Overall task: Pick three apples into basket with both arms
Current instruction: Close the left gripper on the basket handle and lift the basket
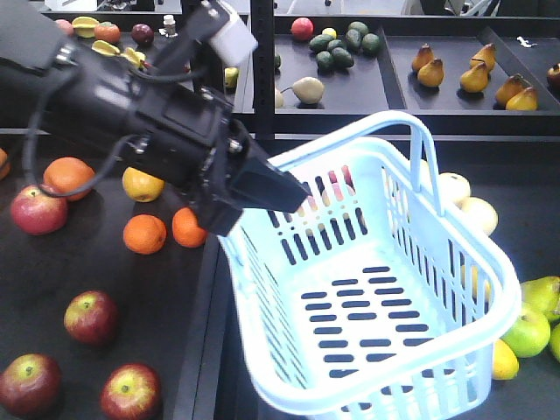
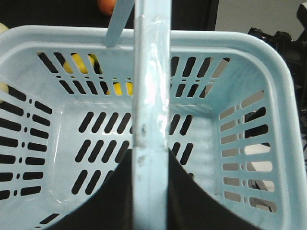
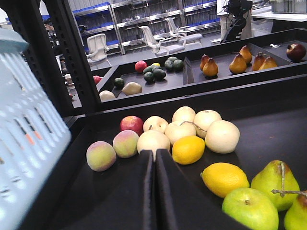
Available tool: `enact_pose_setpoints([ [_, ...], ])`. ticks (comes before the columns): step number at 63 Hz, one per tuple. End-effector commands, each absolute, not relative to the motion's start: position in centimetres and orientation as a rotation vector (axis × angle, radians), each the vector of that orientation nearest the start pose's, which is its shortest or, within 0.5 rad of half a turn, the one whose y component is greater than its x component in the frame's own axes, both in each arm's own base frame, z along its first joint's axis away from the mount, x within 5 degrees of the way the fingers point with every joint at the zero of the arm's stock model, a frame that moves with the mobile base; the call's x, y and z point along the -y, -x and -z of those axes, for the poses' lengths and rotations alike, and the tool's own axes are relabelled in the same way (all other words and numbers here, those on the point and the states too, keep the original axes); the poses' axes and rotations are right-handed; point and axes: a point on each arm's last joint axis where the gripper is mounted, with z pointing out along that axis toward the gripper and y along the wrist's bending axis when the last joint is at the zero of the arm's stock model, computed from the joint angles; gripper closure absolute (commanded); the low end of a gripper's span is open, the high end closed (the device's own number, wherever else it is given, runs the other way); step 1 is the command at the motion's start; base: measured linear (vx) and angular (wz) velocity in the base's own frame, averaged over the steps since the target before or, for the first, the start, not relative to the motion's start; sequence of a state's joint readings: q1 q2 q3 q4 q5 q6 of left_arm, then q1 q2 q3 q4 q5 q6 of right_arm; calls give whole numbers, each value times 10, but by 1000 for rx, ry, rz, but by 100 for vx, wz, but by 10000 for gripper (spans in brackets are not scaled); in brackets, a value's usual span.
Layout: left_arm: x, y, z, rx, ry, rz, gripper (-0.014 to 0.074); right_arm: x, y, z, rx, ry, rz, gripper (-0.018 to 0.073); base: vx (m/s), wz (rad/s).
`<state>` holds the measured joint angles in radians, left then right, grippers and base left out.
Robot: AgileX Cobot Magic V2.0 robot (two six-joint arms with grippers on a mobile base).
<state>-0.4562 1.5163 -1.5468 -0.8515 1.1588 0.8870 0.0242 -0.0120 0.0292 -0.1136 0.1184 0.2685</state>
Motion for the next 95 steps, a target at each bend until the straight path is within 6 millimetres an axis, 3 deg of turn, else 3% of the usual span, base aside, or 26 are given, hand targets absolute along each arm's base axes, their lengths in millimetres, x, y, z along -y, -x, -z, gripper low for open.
enact_pose_setpoints([
  [1, 181, -227, -447, -1831, -1224, 883, 603, -1, -56, -196, -1549, -101, -124, 564, 0, 0],
  [12, 160, -212, -457, -1923, -1168, 703, 603, -1, -56, -196, -1549, -101, -124, 564, 0, 0],
  [25, 146, -199, -464, -1992, -1090, 624, 603, -1, -56, -196, -1549, -101, -124, 564, 0, 0],
  [95, 144, -194, -466, -2007, -1086, 639, 602, -1, -56, -196, -1549, -101, -124, 564, 0, 0],
])
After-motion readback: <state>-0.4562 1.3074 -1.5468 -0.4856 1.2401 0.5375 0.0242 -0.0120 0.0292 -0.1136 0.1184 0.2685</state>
